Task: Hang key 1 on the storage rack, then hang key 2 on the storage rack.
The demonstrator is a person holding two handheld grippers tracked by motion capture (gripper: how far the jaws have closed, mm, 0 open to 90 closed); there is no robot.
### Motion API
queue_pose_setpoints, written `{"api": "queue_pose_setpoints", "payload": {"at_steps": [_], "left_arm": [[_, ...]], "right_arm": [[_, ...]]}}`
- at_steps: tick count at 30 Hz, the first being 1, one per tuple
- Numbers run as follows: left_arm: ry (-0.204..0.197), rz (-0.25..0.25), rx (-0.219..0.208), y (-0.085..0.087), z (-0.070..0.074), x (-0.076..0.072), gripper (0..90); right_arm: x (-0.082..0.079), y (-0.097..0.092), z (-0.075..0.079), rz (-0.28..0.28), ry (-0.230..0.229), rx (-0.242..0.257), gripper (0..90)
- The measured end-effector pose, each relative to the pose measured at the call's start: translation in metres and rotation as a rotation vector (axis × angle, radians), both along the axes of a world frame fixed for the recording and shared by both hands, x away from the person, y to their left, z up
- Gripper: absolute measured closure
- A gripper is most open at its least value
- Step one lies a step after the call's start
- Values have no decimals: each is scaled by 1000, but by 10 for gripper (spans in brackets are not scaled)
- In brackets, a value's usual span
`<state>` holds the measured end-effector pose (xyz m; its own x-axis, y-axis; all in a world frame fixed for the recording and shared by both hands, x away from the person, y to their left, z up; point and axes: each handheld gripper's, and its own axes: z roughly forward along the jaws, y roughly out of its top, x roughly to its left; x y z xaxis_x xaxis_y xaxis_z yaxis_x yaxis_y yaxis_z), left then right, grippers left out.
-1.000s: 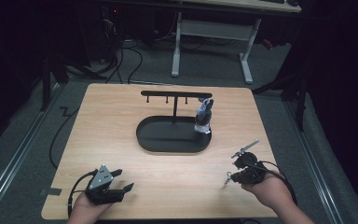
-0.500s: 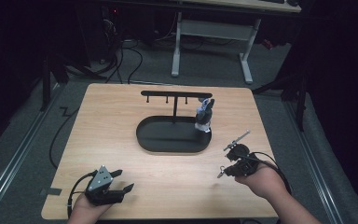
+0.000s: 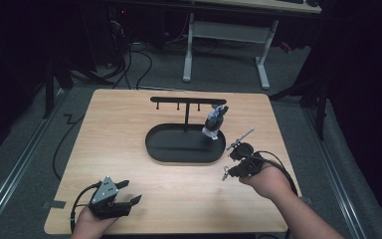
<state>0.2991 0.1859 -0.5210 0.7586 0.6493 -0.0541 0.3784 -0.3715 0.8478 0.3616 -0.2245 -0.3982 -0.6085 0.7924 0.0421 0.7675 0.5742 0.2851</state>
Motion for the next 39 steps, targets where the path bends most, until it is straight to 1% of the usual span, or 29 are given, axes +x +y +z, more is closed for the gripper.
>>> {"api": "queue_pose_setpoints", "payload": {"at_steps": [5, 6, 7, 10, 13, 15, 17, 19, 20, 22, 24, 26, 27, 30, 31, 35, 37, 39], "left_arm": [[-1, -8, 7, -1, -1, 0, 306], [1, -8, 6, -1, -1, 0, 306], [1, -9, 6, -1, -2, 0, 306], [3, -10, 5, -1, -1, 0, 306], [-1, -9, 5, -1, -1, -1, 306], [-4, -13, 19, -1, -1, -3, 306], [-7, -12, 23, -1, 0, -4, 306], [-6, -6, 9, 0, 0, -3, 306], [-5, -4, 9, 0, 0, -4, 306], [0, -11, 21, 0, -1, -4, 306], [-1, -7, 21, 0, -1, -3, 307], [6, -4, 17, 1, -2, -3, 306], [7, -5, 20, 1, -2, -3, 306], [1, -8, 24, 1, -2, -4, 306], [0, -5, 21, 2, -2, -4, 306], [-2, 4, 9, 5, -1, -4, 306], [1, 3, 9, 6, -1, -3, 307], [3, 3, 11, 6, -1, -3, 307]], "right_arm": [[10, 6, 8, 11, -13, 12, 890], [11, 8, 10, -9, -8, 18, 890], [13, 9, 12, 3, -21, 20, 891], [19, 12, 17, 11, -34, 24, 890], [24, 15, 21, 6, -29, 30, 890], [28, 17, 22, 9, -38, 27, 891], [32, 19, 25, 6, -32, 39, 891], [36, 22, 27, 8, -33, 33, 890], [37, 24, 28, 10, -33, 30, 890], [42, 28, 31, 17, -32, 32, 891], [45, 31, 32, 28, -28, 28, 891], [49, 35, 34, 26, -17, 30, 891], [51, 37, 35, 27, -18, 37, 891], [57, 45, 40, 34, -20, 33, 891], [59, 47, 41, 44, -22, 33, 891], [66, 55, 43, 37, -19, 30, 891], [70, 58, 45, 33, -19, 35, 891], [73, 60, 47, 29, -21, 30, 891]]}}
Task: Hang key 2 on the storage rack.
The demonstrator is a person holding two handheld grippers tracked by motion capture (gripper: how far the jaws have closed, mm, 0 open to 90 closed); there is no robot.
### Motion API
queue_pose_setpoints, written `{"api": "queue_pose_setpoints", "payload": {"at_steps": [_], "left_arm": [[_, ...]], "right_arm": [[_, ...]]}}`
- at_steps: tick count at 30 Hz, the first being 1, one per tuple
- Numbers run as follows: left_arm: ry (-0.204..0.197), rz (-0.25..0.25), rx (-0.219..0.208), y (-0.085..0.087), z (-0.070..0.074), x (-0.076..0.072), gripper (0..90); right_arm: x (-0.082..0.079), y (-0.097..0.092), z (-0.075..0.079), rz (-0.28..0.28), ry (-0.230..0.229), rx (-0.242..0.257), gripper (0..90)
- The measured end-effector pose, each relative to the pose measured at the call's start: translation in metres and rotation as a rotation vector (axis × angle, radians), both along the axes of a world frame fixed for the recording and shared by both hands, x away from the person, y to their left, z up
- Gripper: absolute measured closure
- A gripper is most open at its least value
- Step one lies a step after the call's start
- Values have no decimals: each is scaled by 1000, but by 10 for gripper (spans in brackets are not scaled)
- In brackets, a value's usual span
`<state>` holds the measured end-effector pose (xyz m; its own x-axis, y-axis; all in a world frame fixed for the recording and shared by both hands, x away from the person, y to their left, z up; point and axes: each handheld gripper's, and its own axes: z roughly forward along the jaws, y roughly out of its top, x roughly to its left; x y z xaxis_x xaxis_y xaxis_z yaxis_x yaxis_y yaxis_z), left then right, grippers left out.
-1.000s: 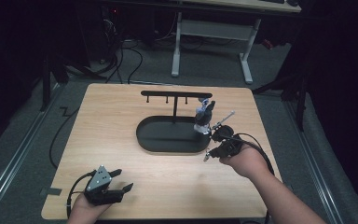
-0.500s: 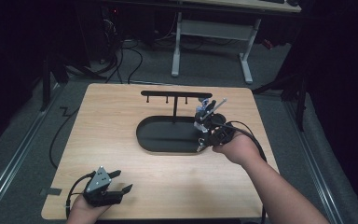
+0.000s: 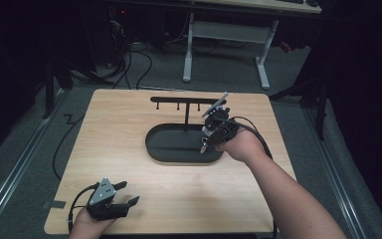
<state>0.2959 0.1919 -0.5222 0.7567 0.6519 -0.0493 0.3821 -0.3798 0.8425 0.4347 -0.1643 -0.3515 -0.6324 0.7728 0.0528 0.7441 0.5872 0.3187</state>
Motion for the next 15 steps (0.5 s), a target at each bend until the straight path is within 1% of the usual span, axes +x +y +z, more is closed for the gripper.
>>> {"api": "queue_pose_setpoints", "payload": {"at_steps": [1, 4, 5, 8, 10, 12, 14, 15], "left_arm": [[-1, 0, 2, 0, 0, 0, 306], [-3, 0, -1, -1, 0, -1, 306], [-1, -3, 2, -1, 0, -1, 307], [-2, -3, 3, -2, 0, -1, 306], [0, -4, 8, -2, 0, -1, 306], [0, -1, 7, -1, -1, -1, 306], [-2, -1, 9, -1, 0, -1, 306], [-4, 0, 9, 0, 0, 0, 306]], "right_arm": [[1, 1, 2, -5, 1, -2, 891], [8, 1, 7, 1, -17, -4, 891], [9, 2, 9, -8, -17, -7, 891], [16, 2, 16, -7, -37, -6, 891], [20, 3, 20, -29, -36, 1, 891], [26, 3, 25, -19, -54, -2, 891], [30, 4, 29, -22, -55, 6, 891], [32, 5, 31, -35, -51, 11, 891]]}}
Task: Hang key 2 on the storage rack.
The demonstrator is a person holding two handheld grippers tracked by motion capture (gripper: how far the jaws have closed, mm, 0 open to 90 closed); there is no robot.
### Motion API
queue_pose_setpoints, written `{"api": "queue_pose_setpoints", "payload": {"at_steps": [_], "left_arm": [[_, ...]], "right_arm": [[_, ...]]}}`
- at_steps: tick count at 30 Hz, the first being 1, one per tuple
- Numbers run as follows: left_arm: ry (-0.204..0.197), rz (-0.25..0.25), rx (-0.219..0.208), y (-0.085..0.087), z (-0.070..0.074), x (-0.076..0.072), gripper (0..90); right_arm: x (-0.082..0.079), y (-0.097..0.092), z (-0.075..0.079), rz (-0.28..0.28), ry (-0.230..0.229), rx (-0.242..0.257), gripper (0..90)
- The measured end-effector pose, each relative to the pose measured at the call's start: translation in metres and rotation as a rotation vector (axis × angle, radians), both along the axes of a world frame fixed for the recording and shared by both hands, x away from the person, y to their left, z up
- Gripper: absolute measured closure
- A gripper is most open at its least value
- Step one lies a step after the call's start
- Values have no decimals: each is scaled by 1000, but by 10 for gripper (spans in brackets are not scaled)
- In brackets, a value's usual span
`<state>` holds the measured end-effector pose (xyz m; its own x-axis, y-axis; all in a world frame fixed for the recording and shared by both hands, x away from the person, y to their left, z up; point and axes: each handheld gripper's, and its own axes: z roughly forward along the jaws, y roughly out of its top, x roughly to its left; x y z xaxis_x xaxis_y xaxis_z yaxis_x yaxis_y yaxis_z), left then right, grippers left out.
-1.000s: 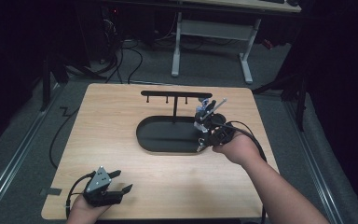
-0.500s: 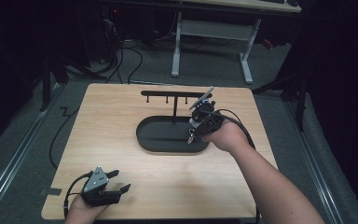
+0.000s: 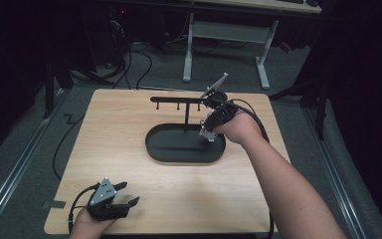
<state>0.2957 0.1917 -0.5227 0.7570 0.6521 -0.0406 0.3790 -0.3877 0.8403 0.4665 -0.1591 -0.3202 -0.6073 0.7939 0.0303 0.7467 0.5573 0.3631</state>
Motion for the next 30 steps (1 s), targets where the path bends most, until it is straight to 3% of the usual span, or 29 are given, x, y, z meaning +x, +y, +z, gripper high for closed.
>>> {"api": "queue_pose_setpoints", "payload": {"at_steps": [10, 16, 30], "left_arm": [[5, -3, -3, 1, 0, 0, 306], [2, 1, -9, 2, 0, 0, 307], [9, -3, -4, 2, -1, 1, 306]], "right_arm": [[19, 10, 8, 9, -10, -11, 891], [30, 12, 5, -1, -7, -10, 891], [40, 11, 4, -31, -7, 5, 890]]}}
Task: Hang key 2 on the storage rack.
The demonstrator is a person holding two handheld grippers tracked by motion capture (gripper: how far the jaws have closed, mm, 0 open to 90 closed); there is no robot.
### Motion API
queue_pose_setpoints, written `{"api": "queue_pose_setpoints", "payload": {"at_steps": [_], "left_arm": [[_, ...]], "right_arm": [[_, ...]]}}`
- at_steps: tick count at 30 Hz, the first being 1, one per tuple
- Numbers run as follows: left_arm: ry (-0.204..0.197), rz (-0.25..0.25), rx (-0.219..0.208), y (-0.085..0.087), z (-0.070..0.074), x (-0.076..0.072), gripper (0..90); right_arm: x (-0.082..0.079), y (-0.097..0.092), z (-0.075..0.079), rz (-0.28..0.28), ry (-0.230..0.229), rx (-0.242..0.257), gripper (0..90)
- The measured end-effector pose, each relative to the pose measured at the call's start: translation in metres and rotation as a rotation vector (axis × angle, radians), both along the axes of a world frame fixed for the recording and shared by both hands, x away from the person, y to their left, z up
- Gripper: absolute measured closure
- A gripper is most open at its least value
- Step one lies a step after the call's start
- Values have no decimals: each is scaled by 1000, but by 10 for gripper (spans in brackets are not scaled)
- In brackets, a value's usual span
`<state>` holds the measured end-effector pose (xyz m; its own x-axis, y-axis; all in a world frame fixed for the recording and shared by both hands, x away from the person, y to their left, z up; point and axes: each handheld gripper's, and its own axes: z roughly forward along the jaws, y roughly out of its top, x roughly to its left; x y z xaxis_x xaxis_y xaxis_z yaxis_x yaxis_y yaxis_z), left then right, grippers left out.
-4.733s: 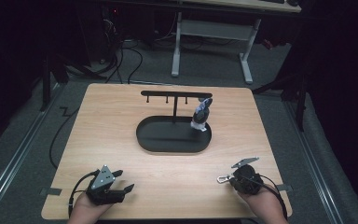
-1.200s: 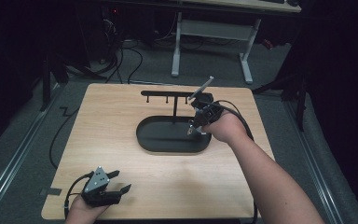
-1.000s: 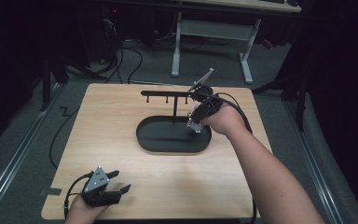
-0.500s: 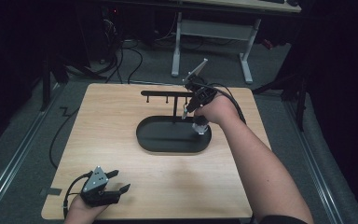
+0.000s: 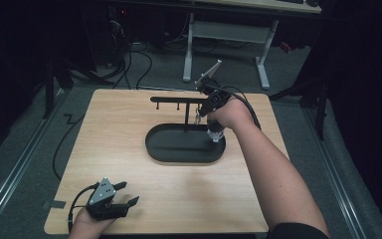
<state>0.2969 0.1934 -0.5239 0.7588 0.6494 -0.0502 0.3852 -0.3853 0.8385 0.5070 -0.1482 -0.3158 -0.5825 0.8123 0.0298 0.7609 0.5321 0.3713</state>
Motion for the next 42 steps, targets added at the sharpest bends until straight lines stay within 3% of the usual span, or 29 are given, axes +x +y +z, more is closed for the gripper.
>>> {"api": "queue_pose_setpoints", "payload": {"at_steps": [23, 30, 36, 42], "left_arm": [[1, 1, -4, 1, 0, 0, 307], [4, -3, 4, 0, -1, 1, 307], [9, -2, 1, 0, -2, 2, 307], [9, -8, 7, -1, -2, 2, 307]], "right_arm": [[20, -2, -4, -37, -22, 10, 891], [21, -1, -5, -51, -83, -15, 873], [10, -4, 2, -66, -109, 12, 817], [-15, -13, -4, -46, -109, 46, 724]]}}
